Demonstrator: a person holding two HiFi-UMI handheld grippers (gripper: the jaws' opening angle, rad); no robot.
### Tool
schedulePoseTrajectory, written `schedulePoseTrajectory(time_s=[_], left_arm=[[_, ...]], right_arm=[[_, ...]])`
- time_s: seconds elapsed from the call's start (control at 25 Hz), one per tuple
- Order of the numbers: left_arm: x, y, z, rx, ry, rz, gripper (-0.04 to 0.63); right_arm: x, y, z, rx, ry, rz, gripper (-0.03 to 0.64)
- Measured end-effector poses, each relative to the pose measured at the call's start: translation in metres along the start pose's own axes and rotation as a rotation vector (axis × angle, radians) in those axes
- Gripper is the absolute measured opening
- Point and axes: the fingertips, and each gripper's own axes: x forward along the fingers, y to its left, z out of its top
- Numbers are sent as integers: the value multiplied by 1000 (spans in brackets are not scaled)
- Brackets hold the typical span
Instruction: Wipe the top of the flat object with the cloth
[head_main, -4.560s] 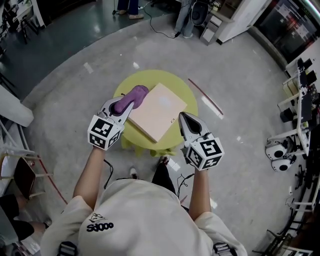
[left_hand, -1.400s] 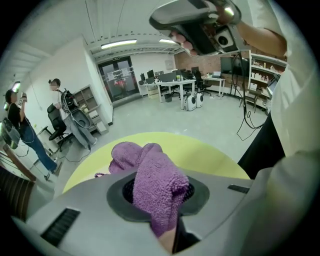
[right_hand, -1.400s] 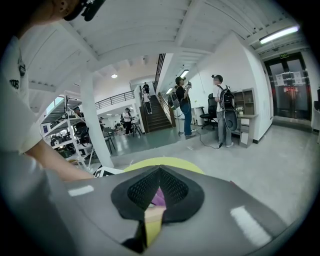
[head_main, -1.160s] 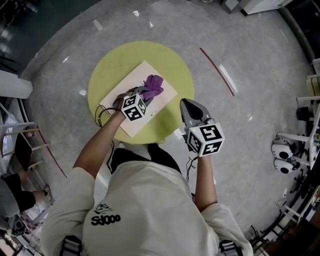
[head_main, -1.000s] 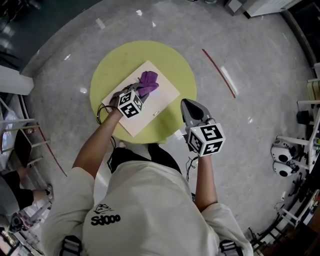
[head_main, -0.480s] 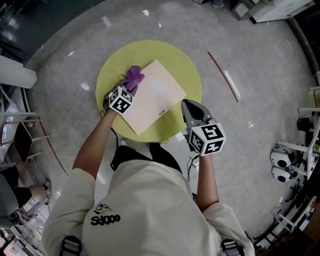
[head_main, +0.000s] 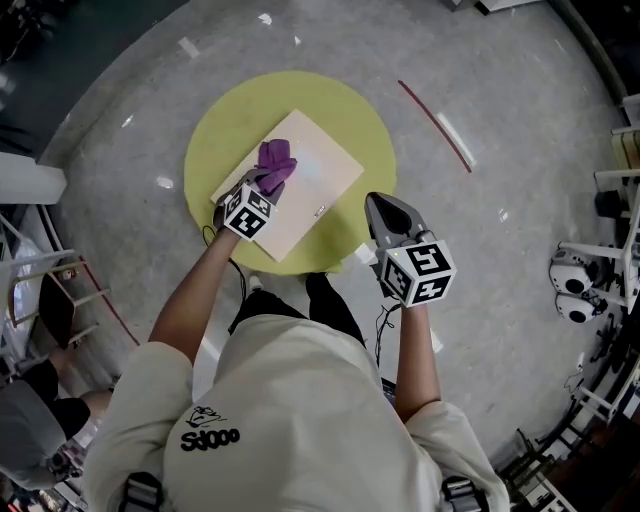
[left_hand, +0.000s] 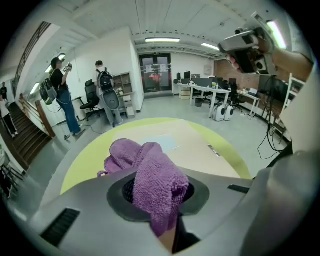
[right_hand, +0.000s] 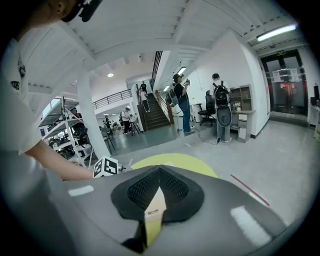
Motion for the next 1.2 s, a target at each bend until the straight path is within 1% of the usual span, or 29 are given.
schedulePoseTrajectory(time_s=[0.16,0.28,0.48,0.56,0.64,0.72,0.92,1.08,1.2], left_arm=[[4,-41,16,38,-28,-95,71],[4,-78,22,67,-36,-183,71],[-5,-135,17,159,-45,-303,71],[-10,-149,11,200,-47,-345,71],[-14,-154,8,241,-53,-368,71],[-17,-152,6,253,-62,-377,71],[-22,-125,0,192,-81,-360,69],[-26,-90,-11,114,-82,-312,69],[-33,-58,-23,77,-82,-259,69]], right_arm=[[-12,-5,-4,5,-2,-53,9],[-20,4,-6,8,-8,-81,9],[-29,28,-19,29,-20,-122,9],[-32,37,-22,36,-26,-139,9],[-36,43,-24,43,-32,-157,9],[-41,49,-28,50,-35,-174,10],[-45,71,-38,53,-36,-202,10],[-44,85,-41,50,-38,-211,9],[-39,94,-42,46,-34,-205,9]])
